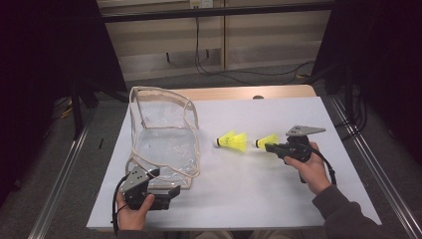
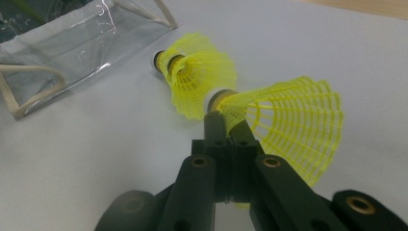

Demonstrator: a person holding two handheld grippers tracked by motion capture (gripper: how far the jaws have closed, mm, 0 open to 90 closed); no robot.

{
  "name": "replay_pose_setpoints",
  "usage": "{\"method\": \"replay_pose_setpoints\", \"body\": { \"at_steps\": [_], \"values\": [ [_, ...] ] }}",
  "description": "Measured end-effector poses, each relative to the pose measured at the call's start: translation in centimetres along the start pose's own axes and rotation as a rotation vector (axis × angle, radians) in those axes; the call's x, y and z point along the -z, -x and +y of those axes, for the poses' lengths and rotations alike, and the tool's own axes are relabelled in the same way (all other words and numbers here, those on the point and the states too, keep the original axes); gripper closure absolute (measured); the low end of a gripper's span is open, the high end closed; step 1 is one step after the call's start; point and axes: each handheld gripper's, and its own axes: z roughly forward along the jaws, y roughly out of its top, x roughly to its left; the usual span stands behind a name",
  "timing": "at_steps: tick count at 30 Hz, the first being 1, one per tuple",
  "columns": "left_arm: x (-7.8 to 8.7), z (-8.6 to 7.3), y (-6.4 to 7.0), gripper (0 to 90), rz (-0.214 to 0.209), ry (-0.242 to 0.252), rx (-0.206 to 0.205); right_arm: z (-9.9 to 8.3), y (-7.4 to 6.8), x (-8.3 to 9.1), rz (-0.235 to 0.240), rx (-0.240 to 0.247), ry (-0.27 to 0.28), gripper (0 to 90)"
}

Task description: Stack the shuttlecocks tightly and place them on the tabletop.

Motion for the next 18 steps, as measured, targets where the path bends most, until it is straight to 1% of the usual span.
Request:
{"method": "replay_pose_setpoints", "body": {
  "at_steps": [15,18],
  "values": [
    [0.02,-0.02,-0.02,2.9,0.000,0.002,0.001,0.32,-0.48,-0.63,0.005,0.011,-0.002,89.7],
    [0.02,-0.02,-0.02,2.9,0.000,0.001,0.001,0.33,-0.51,-0.75,0.006,0.013,-0.009,89.7]
  ]
}}
